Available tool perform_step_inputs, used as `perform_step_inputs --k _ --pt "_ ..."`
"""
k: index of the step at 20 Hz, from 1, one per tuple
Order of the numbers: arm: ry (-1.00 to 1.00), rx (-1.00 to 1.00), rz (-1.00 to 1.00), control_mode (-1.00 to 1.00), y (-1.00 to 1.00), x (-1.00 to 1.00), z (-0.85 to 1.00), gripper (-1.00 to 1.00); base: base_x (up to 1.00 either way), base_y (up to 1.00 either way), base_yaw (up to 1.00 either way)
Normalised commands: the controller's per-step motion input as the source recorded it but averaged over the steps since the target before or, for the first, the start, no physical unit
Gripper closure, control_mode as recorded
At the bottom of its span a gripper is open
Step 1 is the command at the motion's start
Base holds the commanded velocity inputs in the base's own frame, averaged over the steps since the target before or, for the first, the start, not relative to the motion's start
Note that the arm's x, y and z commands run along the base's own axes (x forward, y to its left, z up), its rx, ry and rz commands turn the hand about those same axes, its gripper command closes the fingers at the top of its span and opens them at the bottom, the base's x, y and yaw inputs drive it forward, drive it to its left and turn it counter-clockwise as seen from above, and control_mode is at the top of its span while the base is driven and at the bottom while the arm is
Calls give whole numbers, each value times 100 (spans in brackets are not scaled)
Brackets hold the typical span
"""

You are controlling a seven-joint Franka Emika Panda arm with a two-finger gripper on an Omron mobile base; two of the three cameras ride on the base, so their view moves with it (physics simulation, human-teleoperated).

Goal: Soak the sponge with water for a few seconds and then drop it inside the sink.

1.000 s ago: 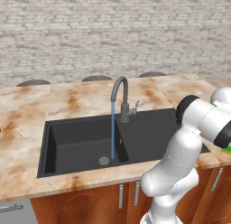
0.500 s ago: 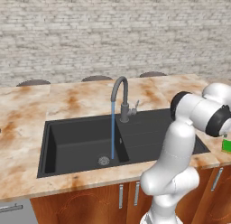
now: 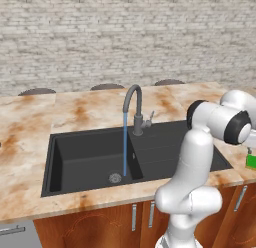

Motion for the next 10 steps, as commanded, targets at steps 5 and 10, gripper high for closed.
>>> perform_step_inputs --k 5,10 --pt "0 0 -1 -100 0 19 0 -100 0 0 0" --pt "0 0 -2 -100 0 21 -5 -100 0 0 0"
